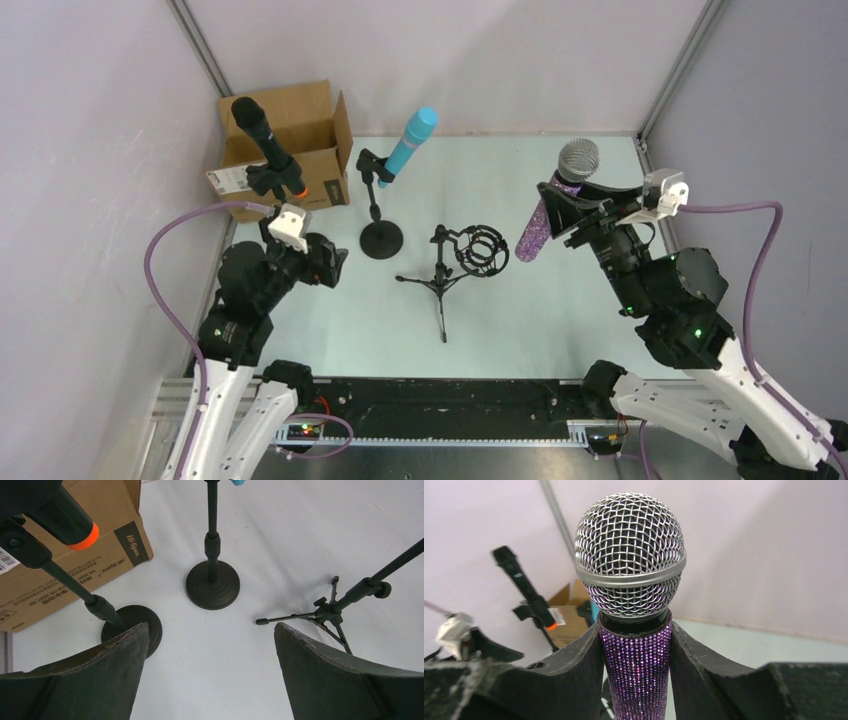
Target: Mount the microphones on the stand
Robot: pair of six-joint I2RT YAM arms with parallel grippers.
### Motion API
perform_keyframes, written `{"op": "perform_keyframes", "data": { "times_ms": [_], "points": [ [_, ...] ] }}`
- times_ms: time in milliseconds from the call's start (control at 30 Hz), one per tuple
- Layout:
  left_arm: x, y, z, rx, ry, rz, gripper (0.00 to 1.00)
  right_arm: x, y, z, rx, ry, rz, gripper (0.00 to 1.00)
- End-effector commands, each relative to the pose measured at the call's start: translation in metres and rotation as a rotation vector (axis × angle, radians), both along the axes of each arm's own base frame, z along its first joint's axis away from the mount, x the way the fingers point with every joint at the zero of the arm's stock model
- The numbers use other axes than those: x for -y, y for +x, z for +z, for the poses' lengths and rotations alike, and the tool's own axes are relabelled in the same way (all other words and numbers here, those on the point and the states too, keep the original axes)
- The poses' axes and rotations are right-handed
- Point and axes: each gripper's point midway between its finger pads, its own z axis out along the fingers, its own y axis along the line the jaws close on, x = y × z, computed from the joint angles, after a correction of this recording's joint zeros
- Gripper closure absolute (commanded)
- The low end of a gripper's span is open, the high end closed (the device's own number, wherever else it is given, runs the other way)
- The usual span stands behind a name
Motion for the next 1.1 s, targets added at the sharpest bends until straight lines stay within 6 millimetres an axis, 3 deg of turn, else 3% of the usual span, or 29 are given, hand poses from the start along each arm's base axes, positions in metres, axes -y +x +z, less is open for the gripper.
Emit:
{"op": "perform_keyframes", "data": {
  "times_ms": [0, 233, 433, 1067],
  "points": [
    [-0.002, 0.003, 0.010, 0.013, -0.029, 0.030, 0.02, -0.015, -0.013, 0.050, 0.212, 0.014, 0.026, 1.00],
    [0.000, 0.006, 0.015, 0.013, -0.032, 0.022, 0.02, -0.050, -0.025, 0.069, 0.358, -0.027, 0.088, 1.00],
    [0.001, 0.005, 0.019, 0.028, -0.038, 0.017, 0.02, -0.067, -0.018, 0.060, 0.406, -0.036, 0.065, 1.00],
    [-0.003, 0.007, 0.014, 0.029, -0.040, 0.043, 0.02, -0.073, -0.015, 0.038, 0.358, -0.013, 0.045, 1.00]
  ]
}}
